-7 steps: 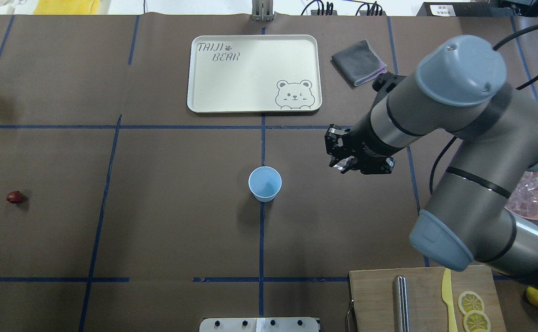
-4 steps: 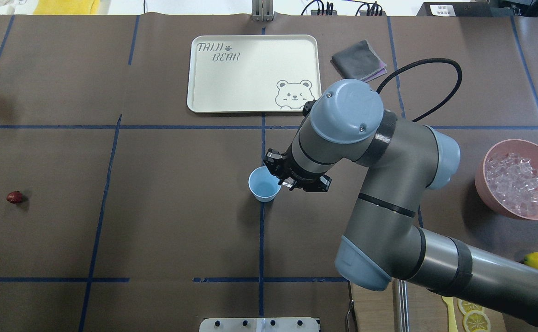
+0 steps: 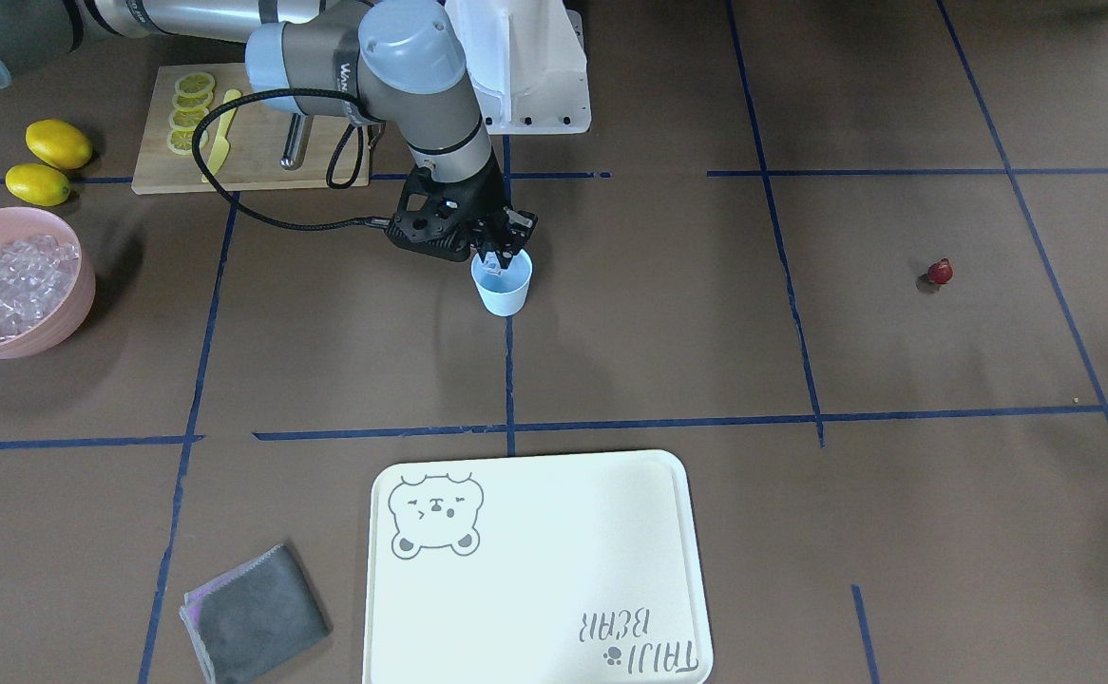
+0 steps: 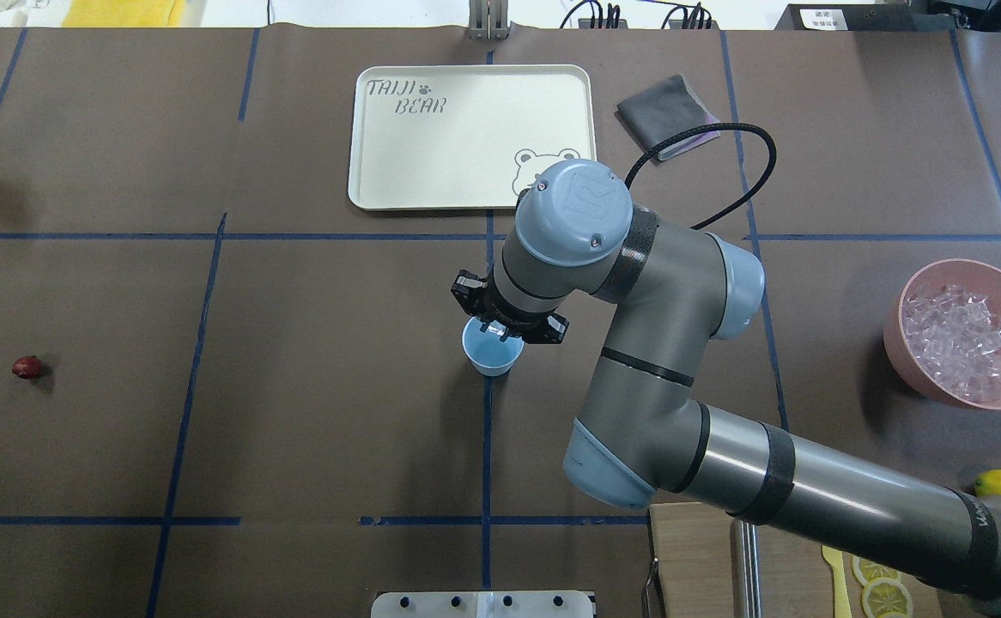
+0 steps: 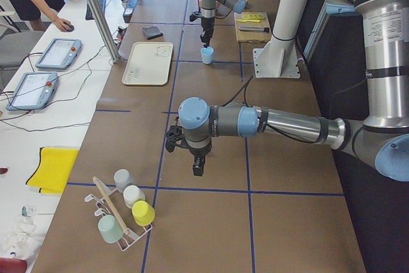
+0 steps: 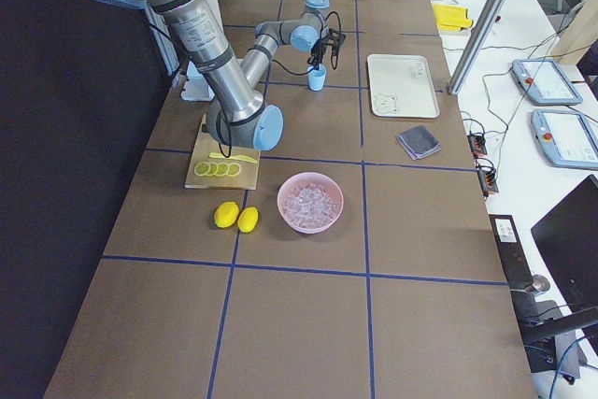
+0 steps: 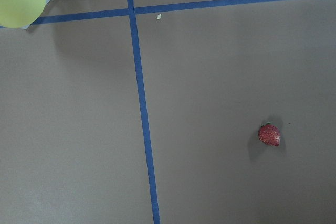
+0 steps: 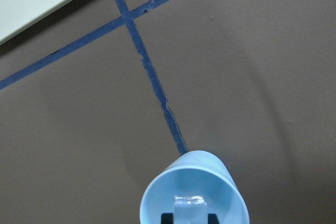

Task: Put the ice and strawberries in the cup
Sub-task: 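Open the right gripper to drop the ice cube into the cup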

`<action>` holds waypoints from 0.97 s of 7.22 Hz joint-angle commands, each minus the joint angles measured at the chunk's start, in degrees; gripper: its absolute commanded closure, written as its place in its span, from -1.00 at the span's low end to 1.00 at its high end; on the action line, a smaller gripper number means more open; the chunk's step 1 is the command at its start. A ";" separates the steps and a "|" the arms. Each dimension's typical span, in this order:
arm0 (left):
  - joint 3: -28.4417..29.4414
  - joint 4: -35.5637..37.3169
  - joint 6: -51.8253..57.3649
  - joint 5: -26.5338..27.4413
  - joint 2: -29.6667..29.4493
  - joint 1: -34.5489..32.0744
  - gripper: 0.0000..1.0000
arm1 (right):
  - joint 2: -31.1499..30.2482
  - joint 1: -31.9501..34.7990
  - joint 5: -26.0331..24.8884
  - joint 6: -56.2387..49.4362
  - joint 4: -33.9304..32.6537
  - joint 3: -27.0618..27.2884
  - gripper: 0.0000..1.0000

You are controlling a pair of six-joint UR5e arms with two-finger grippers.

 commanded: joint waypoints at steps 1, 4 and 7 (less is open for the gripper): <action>-0.08 -0.10 0.00 0.00 0.00 -0.02 -1.00 | 0.37 0.00 -0.27 1.09 1.02 -1.56 -0.51; -0.51 -0.01 -0.09 -1.14 0.00 -0.02 -1.00 | 0.29 0.08 0.25 3.98 -0.89 1.75 -0.98; -0.78 -0.01 -0.17 -1.14 0.09 -0.02 -1.00 | 0.20 1.48 1.04 5.23 -3.89 4.93 -0.97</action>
